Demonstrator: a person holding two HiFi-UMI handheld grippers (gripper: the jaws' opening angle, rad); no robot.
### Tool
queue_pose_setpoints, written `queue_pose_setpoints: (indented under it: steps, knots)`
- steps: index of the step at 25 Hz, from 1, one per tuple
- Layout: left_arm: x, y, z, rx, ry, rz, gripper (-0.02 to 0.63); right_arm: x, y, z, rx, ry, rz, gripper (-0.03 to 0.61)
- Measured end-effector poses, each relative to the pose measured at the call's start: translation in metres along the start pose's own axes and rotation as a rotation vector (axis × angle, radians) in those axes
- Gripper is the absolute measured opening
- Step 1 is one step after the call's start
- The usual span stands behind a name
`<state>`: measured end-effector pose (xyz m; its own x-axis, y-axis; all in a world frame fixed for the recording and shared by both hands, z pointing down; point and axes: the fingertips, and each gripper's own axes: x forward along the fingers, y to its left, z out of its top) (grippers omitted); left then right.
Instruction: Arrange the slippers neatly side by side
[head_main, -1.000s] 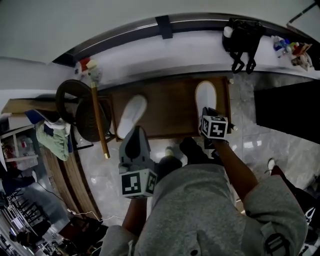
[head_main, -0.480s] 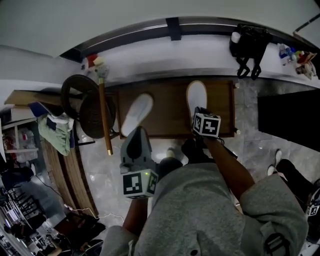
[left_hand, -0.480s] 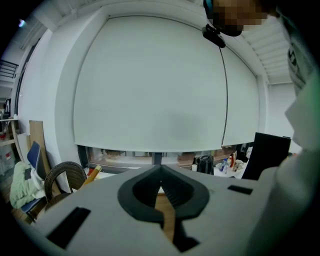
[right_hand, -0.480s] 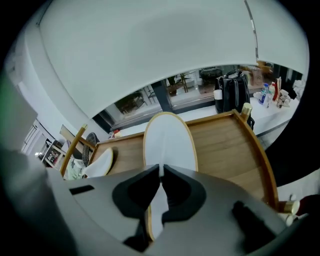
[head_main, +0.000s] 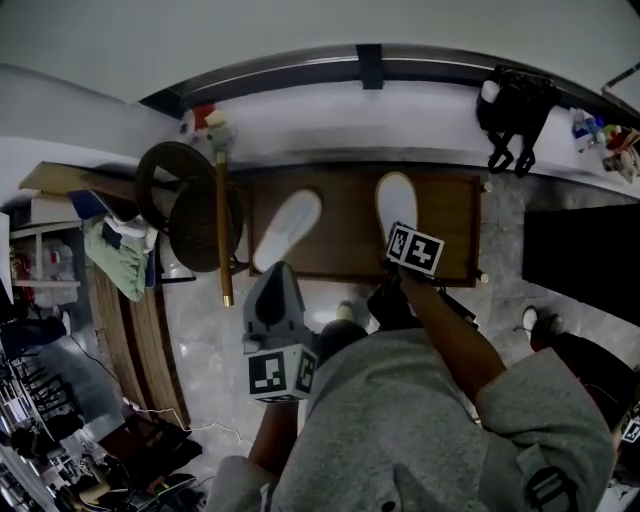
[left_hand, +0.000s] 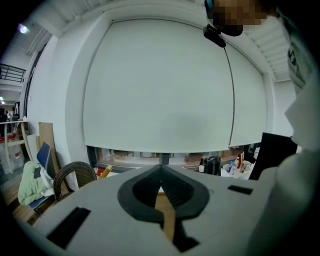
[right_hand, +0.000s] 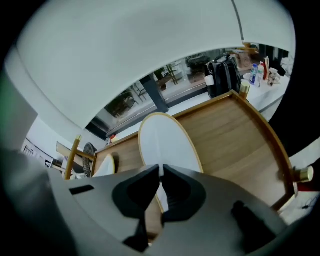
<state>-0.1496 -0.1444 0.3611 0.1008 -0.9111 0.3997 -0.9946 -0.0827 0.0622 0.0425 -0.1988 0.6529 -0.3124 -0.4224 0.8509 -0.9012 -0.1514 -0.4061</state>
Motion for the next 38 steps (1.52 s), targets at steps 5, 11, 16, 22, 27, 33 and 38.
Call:
queue_pose_setpoints:
  steps: [5,11,16,22,27,33,38]
  knots:
    - [-0.001,0.004,0.001,-0.003,0.001,0.016,0.012,-0.002,0.006,0.003,0.099,-0.018,0.003,0.034]
    - [-0.002,0.003,0.000,-0.004,0.001,0.023,0.012,0.008,0.005,-0.005,0.051,0.052,-0.013,0.034]
    - [-0.001,0.004,0.001,-0.009,0.002,0.029,0.014,0.019,0.006,-0.010,-0.018,0.082,-0.015,0.035]
    - [0.000,0.010,0.000,-0.004,0.010,0.043,0.013,0.023,0.004,-0.011,-0.077,0.096,-0.009,0.037]
    - [0.006,0.017,-0.009,0.014,0.025,0.051,0.012,0.015,0.010,-0.004,-0.147,0.058,0.029,0.105]
    - [0.014,0.014,-0.010,0.022,0.039,0.037,0.013,-0.007,0.025,0.022,-0.283,-0.059,0.107,0.137]
    - [0.017,0.013,-0.017,0.023,0.040,-0.009,0.014,-0.046,0.037,0.044,-0.378,-0.176,0.157,0.137]
